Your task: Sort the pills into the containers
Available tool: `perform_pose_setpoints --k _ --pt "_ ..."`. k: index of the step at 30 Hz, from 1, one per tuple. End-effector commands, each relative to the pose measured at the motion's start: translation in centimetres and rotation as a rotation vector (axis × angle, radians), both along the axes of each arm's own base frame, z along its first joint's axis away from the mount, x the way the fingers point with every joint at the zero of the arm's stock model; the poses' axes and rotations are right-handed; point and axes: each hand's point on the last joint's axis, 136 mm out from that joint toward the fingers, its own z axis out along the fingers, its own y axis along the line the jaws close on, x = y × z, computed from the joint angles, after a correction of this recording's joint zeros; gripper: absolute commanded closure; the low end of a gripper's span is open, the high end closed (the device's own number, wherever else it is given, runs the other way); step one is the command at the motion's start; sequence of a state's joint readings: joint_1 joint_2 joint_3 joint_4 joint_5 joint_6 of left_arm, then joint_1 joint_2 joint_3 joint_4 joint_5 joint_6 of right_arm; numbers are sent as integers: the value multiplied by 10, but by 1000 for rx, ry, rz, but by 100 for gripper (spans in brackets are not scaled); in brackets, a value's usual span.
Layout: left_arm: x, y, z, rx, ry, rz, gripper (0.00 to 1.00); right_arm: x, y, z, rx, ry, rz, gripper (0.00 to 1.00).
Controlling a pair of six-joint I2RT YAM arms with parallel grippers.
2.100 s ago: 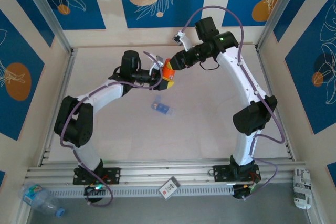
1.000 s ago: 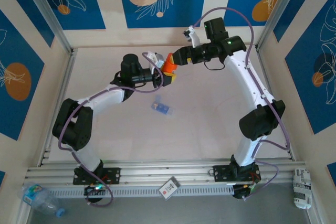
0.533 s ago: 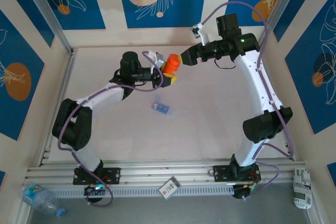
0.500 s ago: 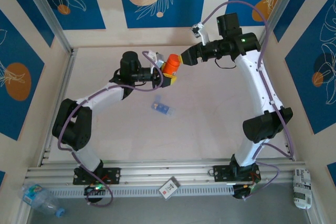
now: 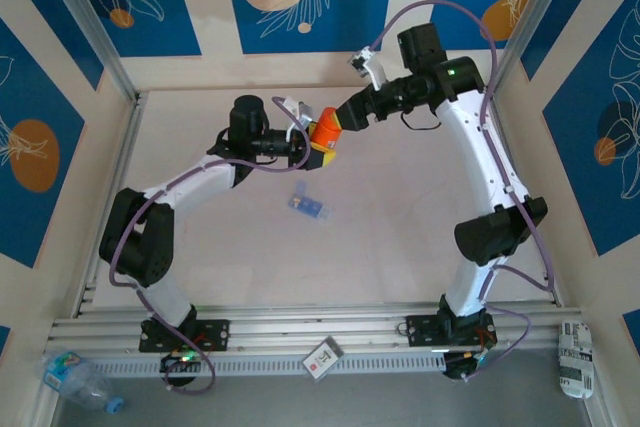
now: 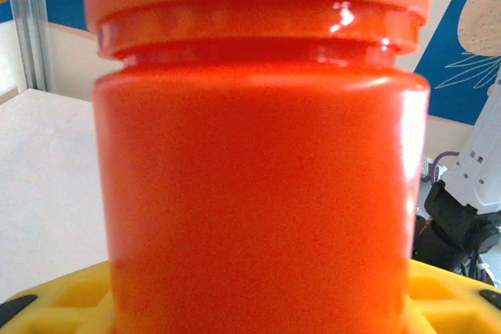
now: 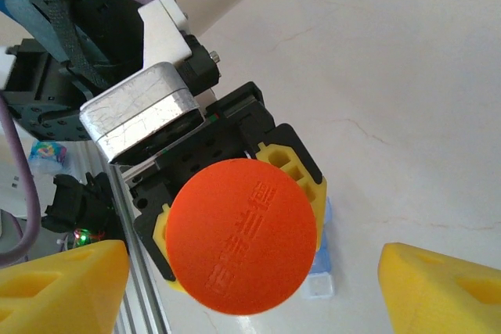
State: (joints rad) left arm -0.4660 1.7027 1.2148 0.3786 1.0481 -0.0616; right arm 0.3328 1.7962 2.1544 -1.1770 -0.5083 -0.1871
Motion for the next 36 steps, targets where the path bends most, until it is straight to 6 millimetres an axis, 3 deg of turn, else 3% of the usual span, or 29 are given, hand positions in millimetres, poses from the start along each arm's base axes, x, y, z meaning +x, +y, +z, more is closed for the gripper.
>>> perform_pose_setpoints --k 1,10,13,18,25,30,36 --pt "-6 3 25 -33 -46 -37 100 -4 4 -1 -15 2 22 17" --pt "-6 2 25 -33 -41 -44 100 -1 11 -8 -23 22 34 28" --pt "-7 2 24 -32 -39 -47 100 -2 13 -8 -22 24 36 37" --pt "-6 2 25 -33 -42 -44 100 -2 16 -11 -10 48 34 61" --pt "3 3 32 -36 -89 21 100 4 20 -34 -31 101 -49 67" --pt "15 8 39 -28 -185 137 100 21 15 -59 -74 188 -231 67" --pt "21 11 45 -14 -292 247 100 24 24 -84 -77 263 -406 67"
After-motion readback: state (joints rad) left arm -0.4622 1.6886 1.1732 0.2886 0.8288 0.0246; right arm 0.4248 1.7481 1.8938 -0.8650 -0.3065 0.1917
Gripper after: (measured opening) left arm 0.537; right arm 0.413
